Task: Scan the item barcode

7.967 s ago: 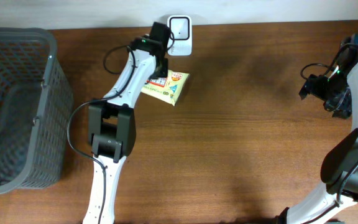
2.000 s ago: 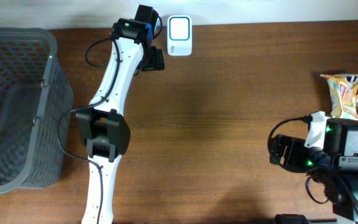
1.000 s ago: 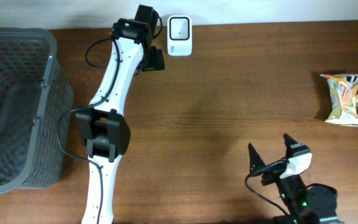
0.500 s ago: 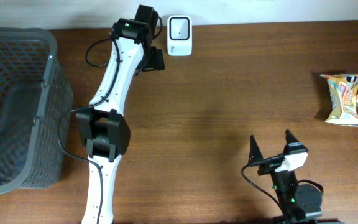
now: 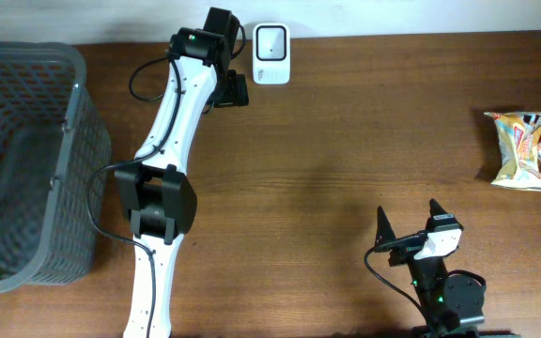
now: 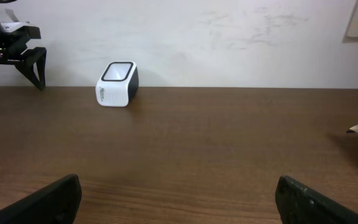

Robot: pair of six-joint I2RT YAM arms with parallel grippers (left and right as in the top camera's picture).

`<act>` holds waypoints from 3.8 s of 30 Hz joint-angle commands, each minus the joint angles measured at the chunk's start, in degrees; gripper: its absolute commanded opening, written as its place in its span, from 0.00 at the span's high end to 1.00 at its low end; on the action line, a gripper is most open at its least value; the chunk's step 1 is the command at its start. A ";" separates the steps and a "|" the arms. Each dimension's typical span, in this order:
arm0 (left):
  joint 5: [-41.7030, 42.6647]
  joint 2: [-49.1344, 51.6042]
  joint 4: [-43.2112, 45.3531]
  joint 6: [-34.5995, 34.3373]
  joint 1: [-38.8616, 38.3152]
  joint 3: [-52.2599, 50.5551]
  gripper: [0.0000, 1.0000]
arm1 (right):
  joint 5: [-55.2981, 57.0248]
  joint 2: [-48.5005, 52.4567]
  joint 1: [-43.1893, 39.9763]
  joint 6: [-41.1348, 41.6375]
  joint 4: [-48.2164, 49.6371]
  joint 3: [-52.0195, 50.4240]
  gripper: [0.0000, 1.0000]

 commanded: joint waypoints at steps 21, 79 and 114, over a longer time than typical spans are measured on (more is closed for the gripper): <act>0.22 -35.04 18.71 11.30 -1.01 -38.07 0.01 | 0.31 -0.50 0.44 0.46 -0.22 -0.42 0.01; 9.90 -141.81 73.88 18.49 19.43 -143.69 0.01 | 0.31 -0.50 0.44 0.46 -0.22 -0.42 0.02; 9.90 -141.81 73.88 18.49 19.43 -143.69 0.01 | 2.21 -0.50 -2.62 -4.24 -0.39 -0.42 0.01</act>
